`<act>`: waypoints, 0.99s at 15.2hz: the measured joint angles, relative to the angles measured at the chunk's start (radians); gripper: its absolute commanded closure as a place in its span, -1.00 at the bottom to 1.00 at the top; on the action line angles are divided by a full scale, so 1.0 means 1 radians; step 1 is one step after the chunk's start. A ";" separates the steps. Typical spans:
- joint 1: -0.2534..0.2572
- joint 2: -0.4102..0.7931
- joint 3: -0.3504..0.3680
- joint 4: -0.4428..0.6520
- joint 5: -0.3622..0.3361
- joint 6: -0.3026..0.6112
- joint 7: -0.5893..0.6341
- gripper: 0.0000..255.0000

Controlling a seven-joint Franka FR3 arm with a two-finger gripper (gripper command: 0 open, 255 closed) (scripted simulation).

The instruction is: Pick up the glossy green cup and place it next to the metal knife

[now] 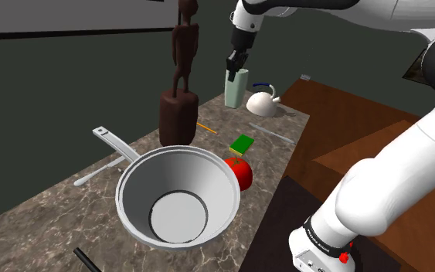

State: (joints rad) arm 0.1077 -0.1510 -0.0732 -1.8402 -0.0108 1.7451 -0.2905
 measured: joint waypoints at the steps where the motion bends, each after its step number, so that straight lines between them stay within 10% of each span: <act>1: 0.011 0.005 0.015 -0.008 0.001 0.012 0.025 1.00; 15: 0.151 0.110 0.195 -0.003 -0.004 0.110 0.348 1.00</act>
State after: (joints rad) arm 0.2588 -0.0408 0.1218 -1.8434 -0.0150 1.8551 0.0579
